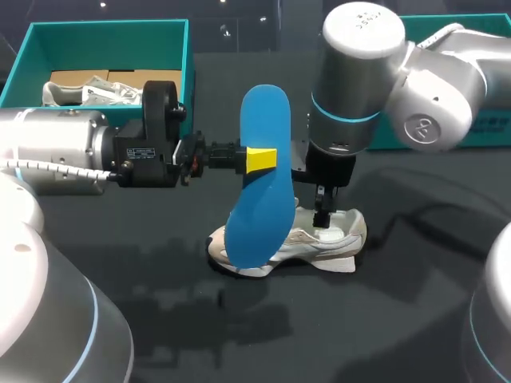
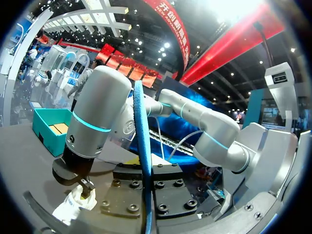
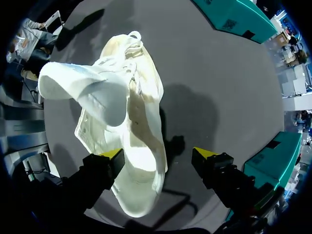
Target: Take the shoe out of the shoebox, open the shoe tongue, remove and reinsert the insole, then place the shoe into the shoebox
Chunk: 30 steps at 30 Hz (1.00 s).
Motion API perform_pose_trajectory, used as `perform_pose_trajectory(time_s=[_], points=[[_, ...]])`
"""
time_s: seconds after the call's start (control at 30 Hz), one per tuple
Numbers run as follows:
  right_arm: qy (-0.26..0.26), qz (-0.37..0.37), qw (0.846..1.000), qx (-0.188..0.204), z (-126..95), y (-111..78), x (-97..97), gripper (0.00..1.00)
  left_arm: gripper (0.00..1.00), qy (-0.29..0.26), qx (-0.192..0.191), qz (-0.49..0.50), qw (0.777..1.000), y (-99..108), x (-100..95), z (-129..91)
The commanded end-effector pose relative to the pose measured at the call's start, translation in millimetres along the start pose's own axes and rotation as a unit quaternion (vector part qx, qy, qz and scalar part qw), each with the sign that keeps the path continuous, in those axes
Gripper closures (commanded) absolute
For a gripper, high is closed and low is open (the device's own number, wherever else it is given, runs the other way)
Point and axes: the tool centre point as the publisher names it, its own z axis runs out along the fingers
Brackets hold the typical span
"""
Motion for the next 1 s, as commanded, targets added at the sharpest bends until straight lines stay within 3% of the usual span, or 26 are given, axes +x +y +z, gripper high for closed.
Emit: perform_pose_trajectory(time_s=[0.03,0.3,0.47,0.73,0.8,0.83,0.87,0.9,1.0], points=[[0.001,-0.004,1.0,0.005,11.5,8.6,-0.7,0.11,1.0,-0.001,0.002,0.0,1.0,2.0,0.7,1.1],[0.012,-0.011,1.0,0.017,24.8,11.9,-0.4,0.2,1.0,-0.001,0.002,0.0,1.0,2.0,0.7,1.1],[0.016,-0.011,0.999,0.027,28.1,14.7,1.0,0.37,1.0,-0.001,0.002,0.0,1.0,2.0,0.7,1.1],[0.015,-0.014,0.999,0.044,28.8,19.9,3.2,0.52,1.0,-0.001,0.002,0.0,1.0,2.0,0.7,1.1],[0.017,-0.014,0.999,0.046,30.2,19.8,3.5,0.6,1.0,-0.001,0.002,0.0,1.0,2.0,0.7,1.1],[0.018,-0.013,0.999,0.046,30.6,19.6,3.8,0.71,1.0,-0.001,0.002,0.0,1.0,2.0,0.7,1.1],[0.019,-0.013,0.999,0.046,30.9,19.3,4.3,0.94,1.0,-0.001,0.002,0.0,1.0,2.0,0.7,1.1],[0.019,-0.013,0.999,0.046,31.1,18.7,4.8,1.0,1.0,-0.001,0.002,0.0,1.0,2.0,0.7,1.1],[0.019,-0.012,0.999,0.049,28.9,18.1,7.1,1.0,1.0,-0.001,0.002,0.0,1.0,2.0,0.7,1.1]])
